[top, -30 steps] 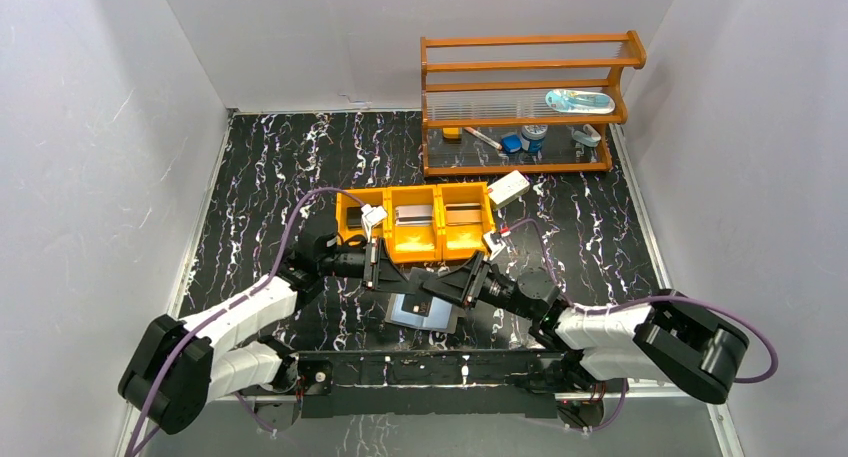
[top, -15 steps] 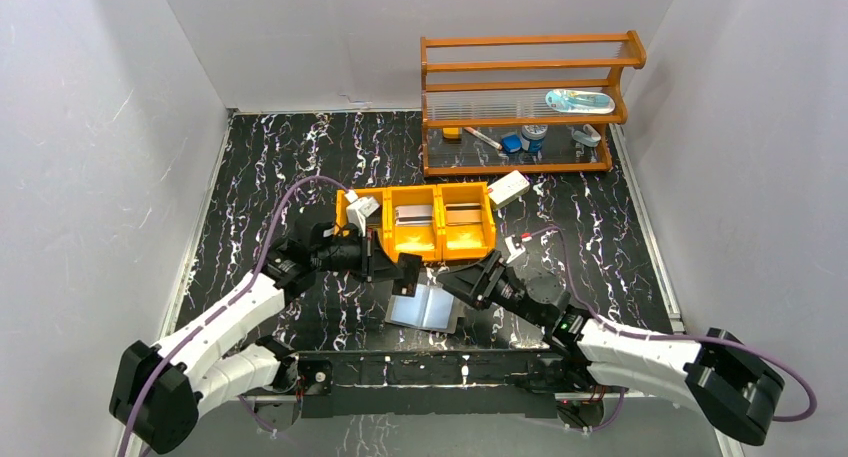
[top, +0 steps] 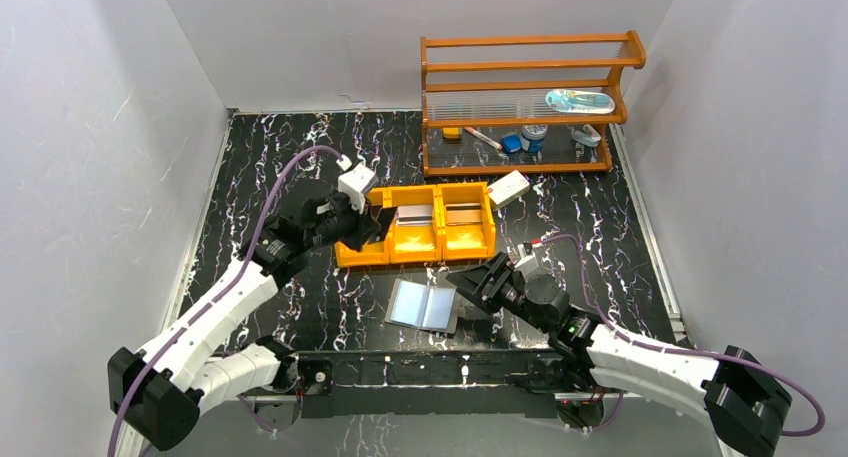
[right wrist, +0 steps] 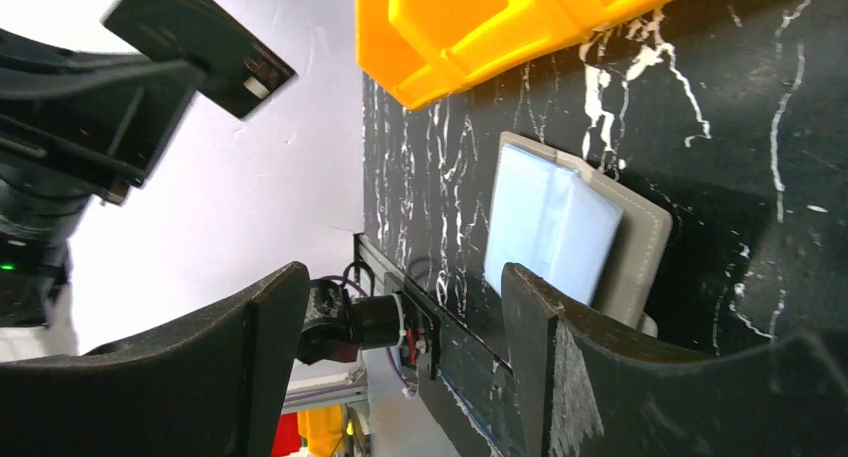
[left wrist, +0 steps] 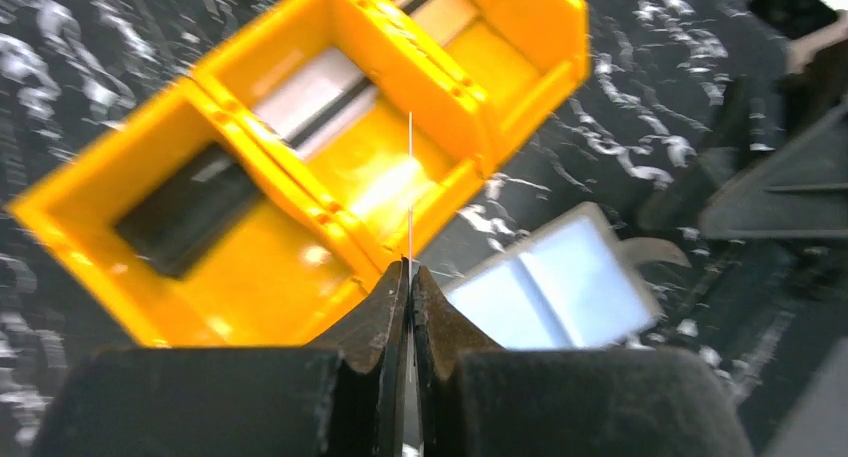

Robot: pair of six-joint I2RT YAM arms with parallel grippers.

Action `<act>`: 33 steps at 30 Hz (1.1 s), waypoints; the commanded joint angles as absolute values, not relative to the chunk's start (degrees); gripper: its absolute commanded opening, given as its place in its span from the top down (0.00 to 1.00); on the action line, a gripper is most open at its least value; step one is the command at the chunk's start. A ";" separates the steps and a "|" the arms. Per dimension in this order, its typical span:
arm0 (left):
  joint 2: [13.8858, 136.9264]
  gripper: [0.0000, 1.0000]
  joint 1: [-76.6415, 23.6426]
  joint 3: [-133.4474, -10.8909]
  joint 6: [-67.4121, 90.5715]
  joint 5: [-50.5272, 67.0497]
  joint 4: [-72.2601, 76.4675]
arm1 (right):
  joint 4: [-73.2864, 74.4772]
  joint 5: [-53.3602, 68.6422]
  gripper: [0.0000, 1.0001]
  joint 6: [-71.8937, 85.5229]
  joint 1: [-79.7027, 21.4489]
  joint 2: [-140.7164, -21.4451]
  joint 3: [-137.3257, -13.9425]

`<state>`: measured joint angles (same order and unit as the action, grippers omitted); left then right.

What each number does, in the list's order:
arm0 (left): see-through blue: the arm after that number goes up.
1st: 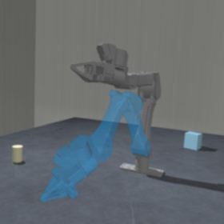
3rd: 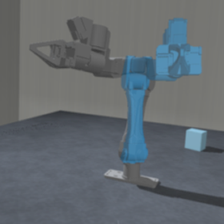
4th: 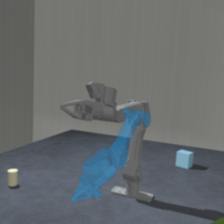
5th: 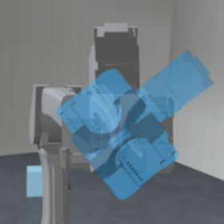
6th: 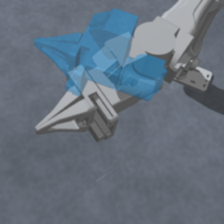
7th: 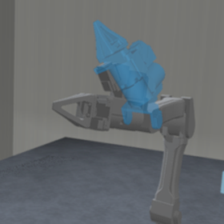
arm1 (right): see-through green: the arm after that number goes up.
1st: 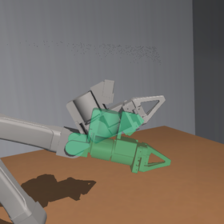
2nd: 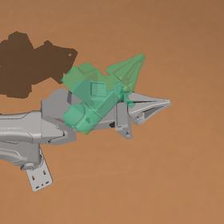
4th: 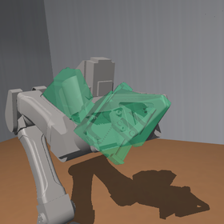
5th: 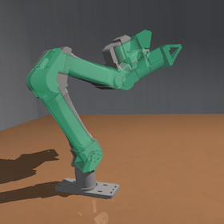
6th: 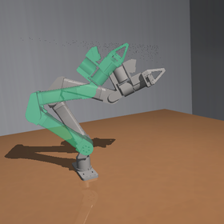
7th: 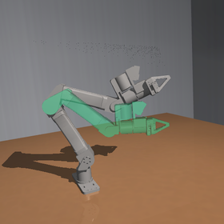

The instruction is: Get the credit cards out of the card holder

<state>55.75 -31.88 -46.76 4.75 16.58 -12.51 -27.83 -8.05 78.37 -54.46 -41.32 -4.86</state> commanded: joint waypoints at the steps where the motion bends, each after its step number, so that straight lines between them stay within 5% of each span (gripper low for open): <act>1: 59.50 1.00 -31.85 -53.05 -13.25 6.25 -18.79 | -26.83 -9.90 0.21 78.52 -54.49 -41.33 -5.70; 15: 68.00 1.00 -30.48 -54.63 -49.57 0.23 -16.85 | -18.14 -11.43 0.21 79.17 -54.49 -33.23 -5.45; 33: 82.15 1.00 -28.56 -52.91 -56.84 -0.97 -12.72 | -16.00 -12.41 0.21 80.11 -54.49 -29.13 -4.03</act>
